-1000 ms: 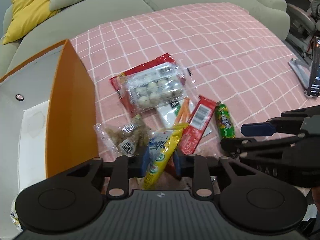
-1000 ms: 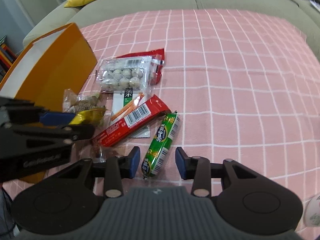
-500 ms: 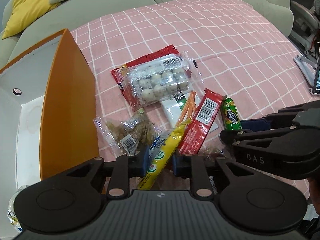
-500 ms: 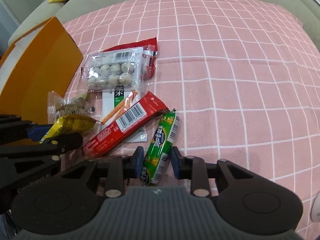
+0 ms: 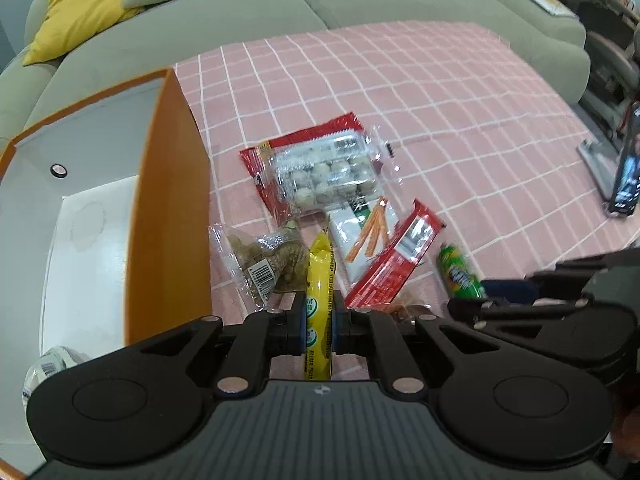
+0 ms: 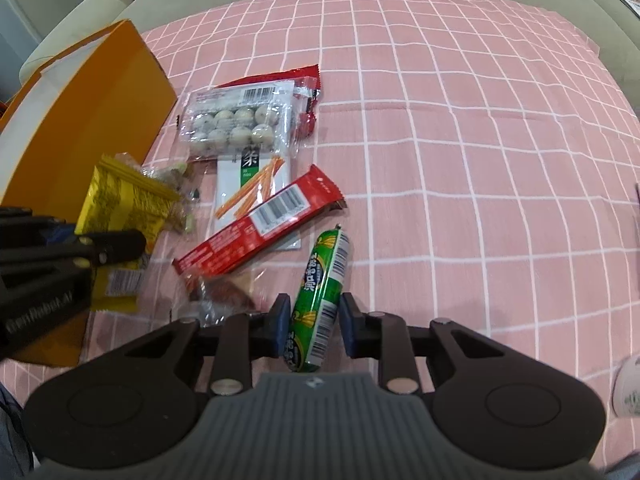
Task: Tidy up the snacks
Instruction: 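Grasp the yellow wafer pack with the left tool while the right tool grasps the green sausage, then carry both snacks over the box and open both tools to drop them, then lift both tools out of the box and move back over the remaining snacks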
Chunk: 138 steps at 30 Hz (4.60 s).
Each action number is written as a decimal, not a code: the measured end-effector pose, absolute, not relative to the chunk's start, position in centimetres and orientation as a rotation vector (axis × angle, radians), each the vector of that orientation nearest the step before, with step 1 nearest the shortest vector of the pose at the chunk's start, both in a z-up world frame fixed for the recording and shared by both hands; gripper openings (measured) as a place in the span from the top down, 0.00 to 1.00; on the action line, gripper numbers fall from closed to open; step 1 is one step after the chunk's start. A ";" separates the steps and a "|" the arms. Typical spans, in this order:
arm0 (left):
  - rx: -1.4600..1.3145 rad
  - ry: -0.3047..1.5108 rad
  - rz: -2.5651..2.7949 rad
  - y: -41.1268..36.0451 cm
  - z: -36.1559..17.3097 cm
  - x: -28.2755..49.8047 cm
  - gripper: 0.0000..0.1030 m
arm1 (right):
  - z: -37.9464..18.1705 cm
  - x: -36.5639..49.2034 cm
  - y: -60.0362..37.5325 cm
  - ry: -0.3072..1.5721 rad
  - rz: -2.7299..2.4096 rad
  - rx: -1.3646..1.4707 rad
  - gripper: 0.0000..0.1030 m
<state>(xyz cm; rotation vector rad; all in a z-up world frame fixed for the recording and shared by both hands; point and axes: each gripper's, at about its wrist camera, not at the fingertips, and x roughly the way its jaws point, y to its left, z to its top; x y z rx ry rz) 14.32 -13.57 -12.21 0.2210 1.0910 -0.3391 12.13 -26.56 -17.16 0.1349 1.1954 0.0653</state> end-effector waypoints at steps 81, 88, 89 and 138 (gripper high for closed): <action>0.167 1.220 -0.244 5.5 -9.7 18.0 0.89 | -12.4 14.9 -0.8 1.070 0.632 -0.565 0.81; 0.146 1.246 -0.258 5.2 -10.7 18.7 0.89 | -13.5 15.2 -0.5 1.097 0.658 -0.602 0.81; 0.142 1.251 -0.257 5.2 -10.9 18.8 0.89 | -13.6 15.2 -0.5 1.100 0.660 -0.607 0.81; -0.033 0.761 -0.186 0.6 -0.7 6.2 0.46 | -3.5 7.4 -10.8 0.736 0.374 -0.169 0.42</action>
